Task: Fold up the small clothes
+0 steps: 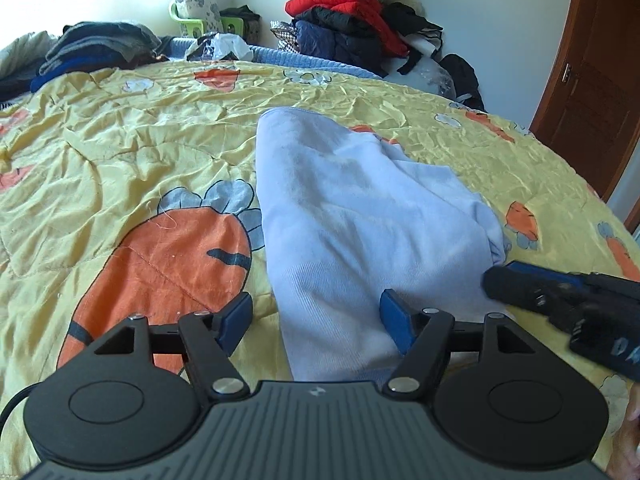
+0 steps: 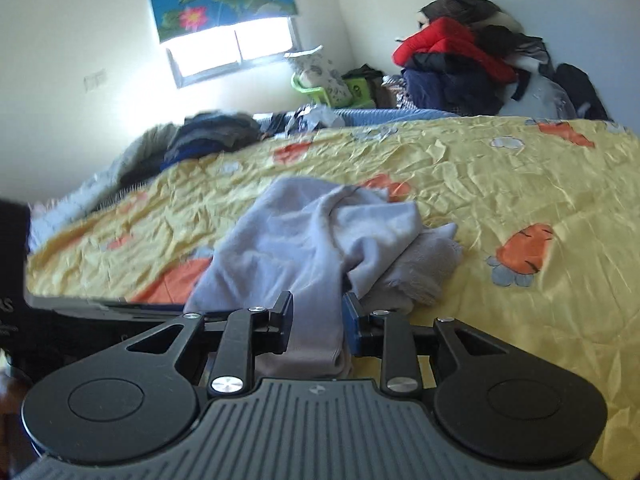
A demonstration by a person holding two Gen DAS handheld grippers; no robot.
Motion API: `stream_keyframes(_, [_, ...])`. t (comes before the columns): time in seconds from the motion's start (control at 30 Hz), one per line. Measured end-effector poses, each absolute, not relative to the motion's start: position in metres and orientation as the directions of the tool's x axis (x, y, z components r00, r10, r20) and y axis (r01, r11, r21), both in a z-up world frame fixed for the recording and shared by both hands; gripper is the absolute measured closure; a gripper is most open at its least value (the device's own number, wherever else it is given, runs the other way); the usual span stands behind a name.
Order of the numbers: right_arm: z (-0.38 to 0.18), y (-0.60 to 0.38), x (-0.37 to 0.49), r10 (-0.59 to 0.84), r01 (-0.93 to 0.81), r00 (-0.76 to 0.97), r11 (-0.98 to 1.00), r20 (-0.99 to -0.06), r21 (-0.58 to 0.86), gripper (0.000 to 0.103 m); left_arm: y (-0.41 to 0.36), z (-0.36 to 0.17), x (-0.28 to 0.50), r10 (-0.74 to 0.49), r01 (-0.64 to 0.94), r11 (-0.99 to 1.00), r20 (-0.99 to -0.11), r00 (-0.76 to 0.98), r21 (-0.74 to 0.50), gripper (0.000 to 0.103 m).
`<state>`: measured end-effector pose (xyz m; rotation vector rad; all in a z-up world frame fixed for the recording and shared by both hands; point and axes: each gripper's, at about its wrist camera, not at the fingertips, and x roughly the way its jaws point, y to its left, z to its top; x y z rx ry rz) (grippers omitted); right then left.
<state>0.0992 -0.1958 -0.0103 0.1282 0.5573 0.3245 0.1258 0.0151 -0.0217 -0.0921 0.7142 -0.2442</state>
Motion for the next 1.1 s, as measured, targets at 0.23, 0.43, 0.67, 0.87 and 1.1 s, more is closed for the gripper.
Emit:
stream_keyframes(0.23, [-0.03,-0.187,0.1,0.286,-0.24,0.765,0.958,-0.577,0.156,0.063,0.013,-0.024,0.116,-0.215,0.181,0.976,-0.625,0.751,-0.118,0.029])
stream_keyframes(0.43, [-0.03,-0.187,0.096,0.279,-0.231,0.77,0.96,-0.574,0.157,0.062,0.01,-0.025,0.11,-0.186,0.17,0.982,-0.609,0.771,-0.084,0.025])
stream_keyframes(0.67, [-0.031,-0.187,0.09,0.271,-0.227,0.761,0.962,-0.59,0.148,0.051,0.012,-0.025,0.099,-0.167,0.167,0.984,-0.592,0.788,-0.056,0.023])
stream_keyframes(0.87, [-0.034,-0.184,0.069,0.259,-0.235,0.759,0.965,-0.597,0.12,0.038,0.02,-0.024,0.078,-0.147,0.147,0.988,-0.574,0.805,-0.047,0.023])
stream_keyframes(1.1, [-0.034,-0.174,0.051,0.249,-0.235,0.762,0.967,-0.598,0.103,0.028,0.028,-0.029,0.059,-0.109,0.125,0.992,-0.587,0.802,-0.013,0.022])
